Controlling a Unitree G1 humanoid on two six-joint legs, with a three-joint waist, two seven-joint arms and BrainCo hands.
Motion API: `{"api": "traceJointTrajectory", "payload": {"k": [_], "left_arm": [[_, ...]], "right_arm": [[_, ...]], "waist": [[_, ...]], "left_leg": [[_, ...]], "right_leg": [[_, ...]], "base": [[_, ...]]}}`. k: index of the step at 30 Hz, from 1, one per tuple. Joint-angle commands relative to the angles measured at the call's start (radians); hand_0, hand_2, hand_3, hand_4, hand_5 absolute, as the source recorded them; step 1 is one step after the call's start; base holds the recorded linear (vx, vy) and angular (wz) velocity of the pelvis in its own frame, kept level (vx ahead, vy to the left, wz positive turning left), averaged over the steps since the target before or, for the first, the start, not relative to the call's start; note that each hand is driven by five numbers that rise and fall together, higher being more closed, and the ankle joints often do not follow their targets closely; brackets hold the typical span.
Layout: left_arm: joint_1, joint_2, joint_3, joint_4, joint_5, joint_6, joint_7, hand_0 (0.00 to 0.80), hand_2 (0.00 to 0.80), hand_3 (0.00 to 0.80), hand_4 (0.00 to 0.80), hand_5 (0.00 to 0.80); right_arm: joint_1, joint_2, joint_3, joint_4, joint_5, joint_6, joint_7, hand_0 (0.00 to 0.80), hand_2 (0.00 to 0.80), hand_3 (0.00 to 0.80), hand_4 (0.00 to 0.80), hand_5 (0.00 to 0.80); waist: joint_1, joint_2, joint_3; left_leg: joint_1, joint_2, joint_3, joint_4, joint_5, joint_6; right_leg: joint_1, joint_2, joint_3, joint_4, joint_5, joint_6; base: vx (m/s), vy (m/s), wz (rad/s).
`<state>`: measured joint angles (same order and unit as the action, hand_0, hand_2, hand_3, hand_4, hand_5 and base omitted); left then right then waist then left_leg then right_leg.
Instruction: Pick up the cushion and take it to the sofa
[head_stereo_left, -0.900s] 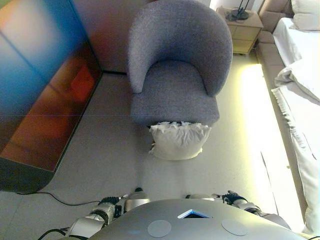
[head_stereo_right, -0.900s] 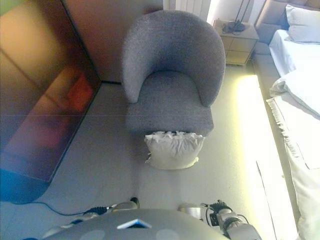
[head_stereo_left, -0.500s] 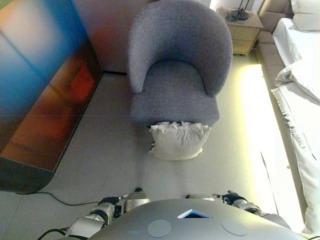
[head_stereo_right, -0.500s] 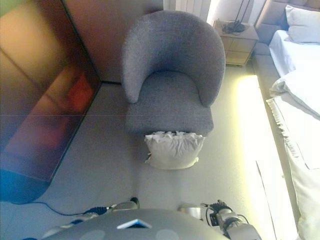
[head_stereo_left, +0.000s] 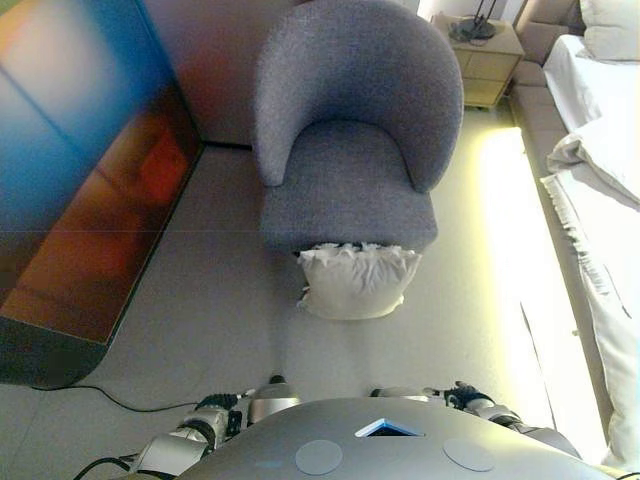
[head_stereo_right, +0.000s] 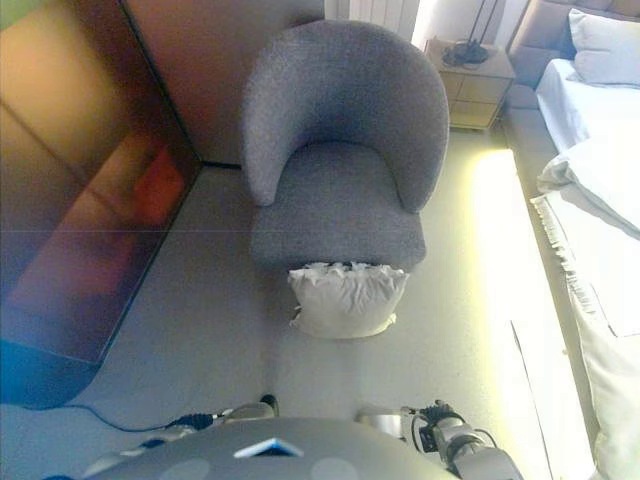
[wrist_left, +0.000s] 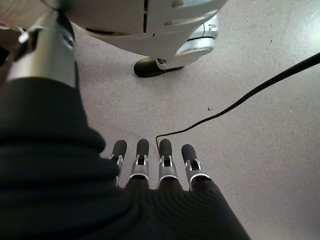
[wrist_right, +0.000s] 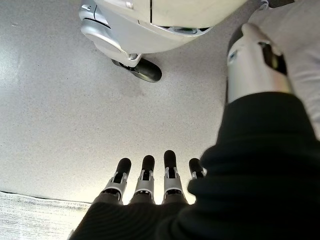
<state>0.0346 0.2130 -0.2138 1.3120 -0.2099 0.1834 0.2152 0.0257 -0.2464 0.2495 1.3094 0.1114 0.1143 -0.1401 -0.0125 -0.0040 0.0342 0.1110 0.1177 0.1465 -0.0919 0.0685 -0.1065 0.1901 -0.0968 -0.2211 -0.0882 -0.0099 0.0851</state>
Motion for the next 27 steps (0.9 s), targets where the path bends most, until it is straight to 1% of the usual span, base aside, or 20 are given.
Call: {"api": "traceJointTrajectory", "payload": {"k": [1, 4, 6, 8, 9, 10, 11, 13, 14, 15, 16, 17, 19, 20, 22, 24, 25, 27], "left_arm": [[-0.077, 0.0, -0.01, 0.059, 0.015, 0.008, 0.007, 0.0, 0.0, 0.0, 0.0, 0.0], [-0.077, 0.003, -0.001, 0.059, 0.013, 0.007, 0.013, 0.0, 0.0, 0.0, 0.0, 0.0], [-0.076, 0.003, 0.011, 0.058, 0.004, 0.002, 0.022, 0.0, 0.0, 0.0, 0.0, 0.0], [-0.079, 0.002, 0.028, 0.058, -0.001, -0.014, 0.027, 0.0, 0.0, 0.0, 0.0, 0.0], [-0.081, 0.002, 0.032, 0.057, -0.004, -0.018, 0.024, 0.0, 0.0, 0.0, 0.0, 0.0], [-0.082, 0.0, 0.04, 0.055, -0.01, -0.024, 0.02, 0.0, 0.0, 0.0, 0.0, 0.0], [-0.08, 0.0, 0.048, 0.055, -0.025, -0.031, 0.011, 0.0, 0.0, 0.0, 0.0, 0.0], [-0.074, -0.001, 0.059, 0.049, -0.051, -0.027, 0.004, 0.0, 0.0, 0.0, 0.0, 0.0], [-0.066, -0.001, 0.068, 0.048, -0.053, -0.028, 0.004, 0.0, 0.0, 0.0, 0.0, 0.0], [-0.06, -0.001, 0.071, 0.049, -0.053, -0.031, 0.004, 0.0, 0.0, 0.0, 0.0, 0.0], [-0.055, -0.001, 0.073, 0.049, -0.054, -0.03, 0.003, 0.0, 0.0, 0.0, 0.0, 0.0], [-0.05, 0.0, 0.072, 0.049, -0.057, -0.026, 0.001, 0.0, 0.0, 0.0, 0.0, 0.0], [-0.046, 0.001, 0.071, 0.05, -0.055, -0.024, -0.008, 0.0, 0.0, 0.0, 0.0, 0.0], [-0.043, -0.001, 0.068, 0.051, -0.053, -0.027, -0.013, 0.0, 0.0, 0.0, 0.0, 0.0], [-0.029, -0.006, 0.06, 0.055, -0.054, -0.037, -0.019, 0.0, 0.0, 0.0, 0.0, 0.0], [-0.023, -0.007, 0.058, 0.056, -0.065, -0.041, -0.02, 0.0, 0.0, 0.0, 0.0, 0.0], [-0.018, -0.011, 0.059, 0.058, -0.081, -0.041, -0.014, 0.0, 0.0, 0.0, 0.0, 0.0], [-0.013, -0.013, 0.06, 0.059, -0.092, -0.041, -0.008, 0.0, 0.0, 0.0, 0.0, 0.0]], "right_arm": [[-0.08, 0.023, 0.012, 0.062, 0.008, -0.004, -0.004, 0.0, 0.0, 0.0, 0.0, 0.0], [-0.085, 0.023, 0.015, 0.062, 0.01, 0.001, -0.003, 0.0, 0.0, 0.0, 0.0, 0.0], [-0.092, 0.02, 0.017, 0.065, 0.006, 0.005, 0.001, 0.0, 0.0, 0.0, 0.0, 0.0], [-0.105, 0.014, 0.021, 0.063, 0.002, 0.013, 0.003, 0.0, 0.0, 0.0, 0.0, 0.0], [-0.109, 0.011, 0.024, 0.061, 0.002, 0.018, 0.002, 0.0, 0.0, 0.0, 0.0, 0.0], [-0.116, 0.005, 0.026, 0.055, 0.001, 0.028, 0.003, 0.0, 0.0, 0.0, 0.0, 0.0], [-0.121, -0.002, 0.029, 0.05, 0.002, 0.036, 0.006, 0.0, 0.0, 0.0, 0.0, 0.0], [-0.123, -0.011, 0.026, 0.046, -0.01, 0.044, 0.014, 0.0, 0.0, 0.0, 0.0, 0.0], [-0.123, -0.016, 0.023, 0.044, -0.021, 0.045, 0.021, 0.0, 0.0, 0.0, 0.0, 0.0], [-0.122, -0.018, 0.022, 0.044, -0.03, 0.043, 0.026, 0.0, 0.0, 0.0, 0.0, 0.0], [-0.122, -0.02, 0.021, 0.044, -0.039, 0.039, 0.03, 0.0, 0.0, 0.0, 0.0, 0.0], [-0.12, -0.022, 0.019, 0.046, -0.047, 0.035, 0.031, 0.0, 0.0, 0.0, 0.0, 0.0], [-0.116, -0.026, 0.018, 0.047, -0.042, 0.03, 0.027, 0.0, 0.0, 0.0, 0.0, 0.0], [-0.114, -0.027, 0.018, 0.047, -0.032, 0.027, 0.021, 0.0, 0.0, 0.0, 0.0, 0.0], [-0.115, -0.027, 0.018, 0.053, -0.033, 0.03, 0.016, 0.0, 0.0, 0.0, 0.0, 0.0], [-0.114, -0.028, 0.019, 0.058, -0.032, 0.036, 0.019, 0.0, 0.0, 0.0, 0.0, 0.0], [-0.112, -0.025, 0.022, 0.066, -0.038, 0.042, 0.018, 0.0, 0.0, 0.0, 0.0, 0.0], [-0.109, -0.023, 0.025, 0.071, -0.046, 0.052, 0.018, 0.0, 0.0, 0.0, 0.0, 0.0]], "waist": [[-0.002, -0.025, 0.04], [-0.003, -0.028, 0.044], [-0.002, -0.038, 0.057], [0.003, -0.063, 0.084], [0.006, -0.067, 0.094], [0.012, -0.078, 0.114], [0.018, -0.084, 0.134], [0.026, -0.08, 0.151], [0.042, -0.07, 0.157], [0.053, -0.062, 0.161], [0.065, -0.049, 0.163], [0.076, -0.036, 0.162], [0.09, -0.019, 0.158], [0.099, -0.009, 0.157], [0.124, 0.006, 0.148], [0.132, 0.007, 0.143], [0.139, 0.013, 0.133], [0.143, 0.017, 0.125]], "left_leg": [[0.041, -0.013, 0.04, 0.005, -0.075, 0.051], [0.053, 0.004, 0.037, 0.005, -0.065, 0.046], [0.046, 0.03, 0.034, 0.064, -0.057, 0.037], [-0.018, 0.05, 0.028, 0.222, -0.076, 0.039], [-0.048, 0.059, 0.024, 0.269, -0.07, 0.039], [-0.101, 0.077, 0.016, 0.379, -0.044, 0.042], [-0.153, 0.087, 0.007, 0.476, -0.027, 0.047], [-0.184, 0.092, 0.002, 0.51, -0.014, 0.05], [-0.212, 0.06, -0.017, 0.481, 0.0, 0.05], [-0.224, 0.038, -0.026, 0.453, 0.005, 0.05], [-0.239, 0.023, -0.03, 0.409, 0.025, 0.045], [-0.254, 0.015, -0.021, 0.352, 0.054, 0.036], [-0.273, 0.017, 0.001, 0.263, 0.111, 0.019], [-0.285, 0.019, 0.008, 0.211, 0.15, 0.009], [-0.307, 0.028, -0.001, 0.113, 0.214, -0.008], [-0.307, 0.031, 0.002, 0.066, 0.229, -0.015], [-0.317, 0.042, 0.003, 0.039, 0.224, -0.018], [-0.327, 0.052, 0.003, 0.024, 0.218, -0.019]], "right_leg": [[-0.045, -0.023, 0.027, 0.004, 0.042, 0.017], [-0.045, -0.005, 0.04, 0.017, 0.032, 0.005], [-0.055, 0.001, 0.057, 0.044, 0.027, -0.011], [-0.076, -0.006, 0.069, 0.084, 0.027, -0.03], [-0.082, -0.004, 0.071, 0.095, 0.024, -0.039], [-0.086, -0.001, 0.079, 0.111, 0.023, -0.055], [-0.085, 0.003, 0.089, 0.124, 0.02, -0.071], [-0.073, 0.014, 0.096, 0.134, 0.011, -0.079], [-0.055, 0.025, 0.11, 0.138, -0.004, -0.076], [-0.041, 0.031, 0.121, 0.139, -0.015, -0.072], [-0.023, 0.044, 0.133, 0.137, -0.031, -0.071], [0.004, 0.057, 0.143, 0.123, -0.046, -0.069], [0.049, 0.073, 0.145, 0.099, -0.066, -0.069], [0.076, 0.082, 0.151, 0.087, -0.078, -0.07], [0.138, 0.085, 0.176, 0.067, -0.108, -0.071], [0.166, 0.08, 0.188, 0.062, -0.126, -0.07], [0.186, 0.078, 0.201, 0.07, -0.154, -0.068], [0.202, 0.075, 0.212, 0.082, -0.187, -0.068]], "base": [[0.003, -0.103, 0.0], [0.004, -0.114, -0.01], [-0.03, -0.152, -0.04], [-0.064, -0.188, 0.04], [-0.07, -0.206, 0.14], [-0.061, -0.219, 0.11], [-0.039, -0.196, -0.06], [0.047, -0.089, -0.25], [0.124, -0.008, -0.2], [0.183, 0.02, -0.08], [0.244, 0.028, -0.07], [0.274, 0.03, -0.17], [0.291, 0.042, -0.17], [0.344, 0.065, 0.07], [0.419, 0.095, 0.17], [0.392, 0.087, -0.1], [0.423, 0.079, -0.37], [0.45, 0.085, -0.53]]}}
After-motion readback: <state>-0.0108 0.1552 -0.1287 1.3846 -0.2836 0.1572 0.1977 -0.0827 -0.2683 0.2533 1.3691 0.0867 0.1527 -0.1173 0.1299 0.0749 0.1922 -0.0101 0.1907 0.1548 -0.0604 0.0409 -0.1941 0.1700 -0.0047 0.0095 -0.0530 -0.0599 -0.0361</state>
